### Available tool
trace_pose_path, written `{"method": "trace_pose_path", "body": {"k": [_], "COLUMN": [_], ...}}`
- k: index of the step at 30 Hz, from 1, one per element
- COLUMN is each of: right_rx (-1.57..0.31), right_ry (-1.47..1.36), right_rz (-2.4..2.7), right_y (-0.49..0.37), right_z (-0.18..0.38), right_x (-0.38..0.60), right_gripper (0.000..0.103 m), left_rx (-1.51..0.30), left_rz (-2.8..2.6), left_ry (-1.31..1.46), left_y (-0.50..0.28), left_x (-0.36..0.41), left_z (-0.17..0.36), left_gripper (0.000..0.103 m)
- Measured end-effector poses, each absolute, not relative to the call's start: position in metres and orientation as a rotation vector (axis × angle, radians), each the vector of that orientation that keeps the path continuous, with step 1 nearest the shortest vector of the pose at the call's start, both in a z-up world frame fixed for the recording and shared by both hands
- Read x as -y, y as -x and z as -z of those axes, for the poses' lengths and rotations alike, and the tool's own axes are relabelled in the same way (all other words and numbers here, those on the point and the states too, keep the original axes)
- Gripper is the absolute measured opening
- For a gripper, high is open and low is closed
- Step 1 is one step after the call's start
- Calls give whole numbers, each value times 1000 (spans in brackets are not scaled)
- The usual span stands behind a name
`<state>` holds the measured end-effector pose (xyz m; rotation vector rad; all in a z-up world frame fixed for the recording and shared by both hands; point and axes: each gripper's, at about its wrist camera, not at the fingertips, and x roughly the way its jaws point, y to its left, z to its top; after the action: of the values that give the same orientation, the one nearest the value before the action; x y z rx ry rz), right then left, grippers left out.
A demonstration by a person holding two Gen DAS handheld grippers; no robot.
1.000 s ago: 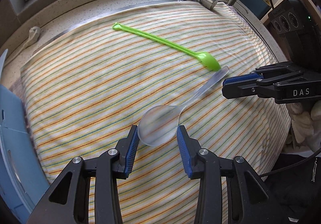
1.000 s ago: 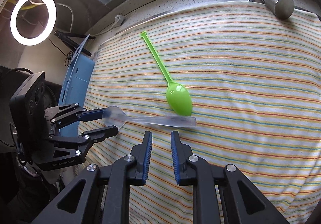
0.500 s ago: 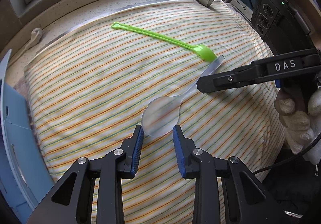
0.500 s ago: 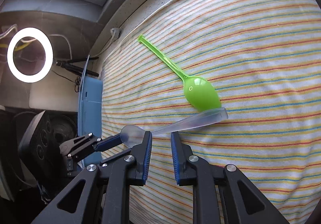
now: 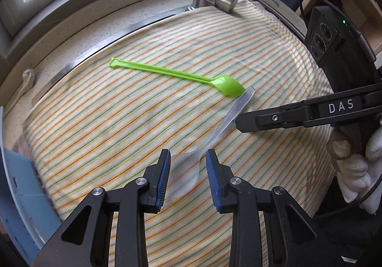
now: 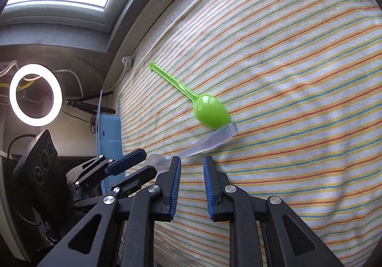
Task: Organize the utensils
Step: 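Lower the left tool onto the clear spoon bowl and close on it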
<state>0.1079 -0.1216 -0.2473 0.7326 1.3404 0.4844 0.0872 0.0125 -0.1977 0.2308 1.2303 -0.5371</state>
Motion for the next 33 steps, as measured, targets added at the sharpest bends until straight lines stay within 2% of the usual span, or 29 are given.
{"method": "trace_pose_path", "body": {"k": [4, 11, 17, 33], "right_rx": [-1320, -1277, -1291, -1352], "right_ry": [-747, -815, -822, -725], "right_rz": [-455, -390, -408, -497], "right_y": [-106, -106, -103, -109], "right_z": [246, 246, 248, 250], "right_x": [130, 154, 150, 94], "right_gripper": [18, 18, 20, 20], "left_rx": [-1240, -1243, -1240, -1251], "left_rz": [561, 581, 556, 490], "left_ry": [-334, -352, -330, -236], "left_y": [-87, -84, -72, -45], "left_x": [8, 14, 0, -38], "left_z": [205, 212, 211, 208], "left_gripper": [29, 28, 17, 17]}}
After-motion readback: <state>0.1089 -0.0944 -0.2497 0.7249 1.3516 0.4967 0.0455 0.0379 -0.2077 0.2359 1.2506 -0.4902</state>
